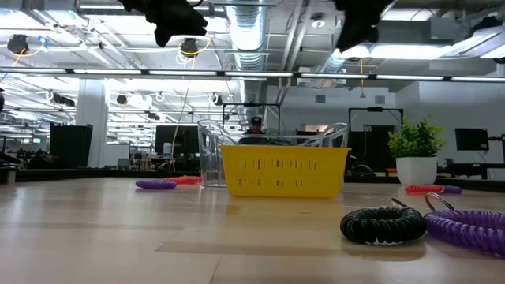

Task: Sort spring keychains
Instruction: Put the black spring keychain into the top transparent bin

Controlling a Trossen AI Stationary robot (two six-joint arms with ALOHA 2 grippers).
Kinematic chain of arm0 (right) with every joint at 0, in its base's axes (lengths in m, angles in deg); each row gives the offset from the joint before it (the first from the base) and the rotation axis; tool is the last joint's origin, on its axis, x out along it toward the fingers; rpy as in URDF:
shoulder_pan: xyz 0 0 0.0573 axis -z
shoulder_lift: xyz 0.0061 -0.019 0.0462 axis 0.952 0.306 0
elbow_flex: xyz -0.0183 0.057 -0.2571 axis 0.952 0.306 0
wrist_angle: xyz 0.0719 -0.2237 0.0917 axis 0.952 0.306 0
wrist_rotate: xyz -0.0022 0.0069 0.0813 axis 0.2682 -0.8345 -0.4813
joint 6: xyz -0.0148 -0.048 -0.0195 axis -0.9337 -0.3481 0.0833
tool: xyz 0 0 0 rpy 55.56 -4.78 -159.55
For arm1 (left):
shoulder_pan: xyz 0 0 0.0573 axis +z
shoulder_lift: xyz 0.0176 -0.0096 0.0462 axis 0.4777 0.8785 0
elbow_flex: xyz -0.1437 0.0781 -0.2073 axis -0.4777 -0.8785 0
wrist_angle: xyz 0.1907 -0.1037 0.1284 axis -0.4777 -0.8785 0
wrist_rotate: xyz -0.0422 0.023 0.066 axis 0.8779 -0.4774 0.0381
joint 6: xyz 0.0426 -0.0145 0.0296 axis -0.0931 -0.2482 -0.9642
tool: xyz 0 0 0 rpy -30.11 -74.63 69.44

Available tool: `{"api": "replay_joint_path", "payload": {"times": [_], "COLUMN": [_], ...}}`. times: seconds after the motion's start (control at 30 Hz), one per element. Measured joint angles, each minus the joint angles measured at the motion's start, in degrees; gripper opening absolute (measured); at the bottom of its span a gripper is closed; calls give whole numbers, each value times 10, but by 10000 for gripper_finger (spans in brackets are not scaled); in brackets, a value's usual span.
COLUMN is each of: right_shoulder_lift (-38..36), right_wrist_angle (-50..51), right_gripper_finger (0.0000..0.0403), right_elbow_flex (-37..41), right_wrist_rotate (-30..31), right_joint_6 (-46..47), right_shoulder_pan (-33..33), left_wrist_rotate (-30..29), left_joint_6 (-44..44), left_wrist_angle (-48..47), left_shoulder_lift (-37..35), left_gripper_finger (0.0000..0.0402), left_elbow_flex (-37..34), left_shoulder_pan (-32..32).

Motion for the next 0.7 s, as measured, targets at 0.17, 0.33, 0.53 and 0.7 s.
{"api": "replay_joint_path", "payload": {"times": [0.17,0.33,0.53,0.7], "right_shoulder_lift": [-101,-187,-247,-254], "right_wrist_angle": [-16,-43,-92,-129], "right_gripper_finger": [98,98,98,98], "right_elbow_flex": [105,210,323,398], "right_wrist_rotate": [-1,-2,-3,-11], "right_joint_6": [21,61,85,85], "right_shoulder_pan": [-7,-26,-81,-149], "left_wrist_rotate": [-1,-17,-33,-35], "left_joint_6": [-15,-17,-17,-17], "left_wrist_angle": [1,1,1,1], "left_shoulder_lift": [0,0,0,0], "left_gripper_finger": [104,104,104,104], "left_elbow_flex": [0,0,0,0], "left_shoulder_pan": [0,0,0,0]}}
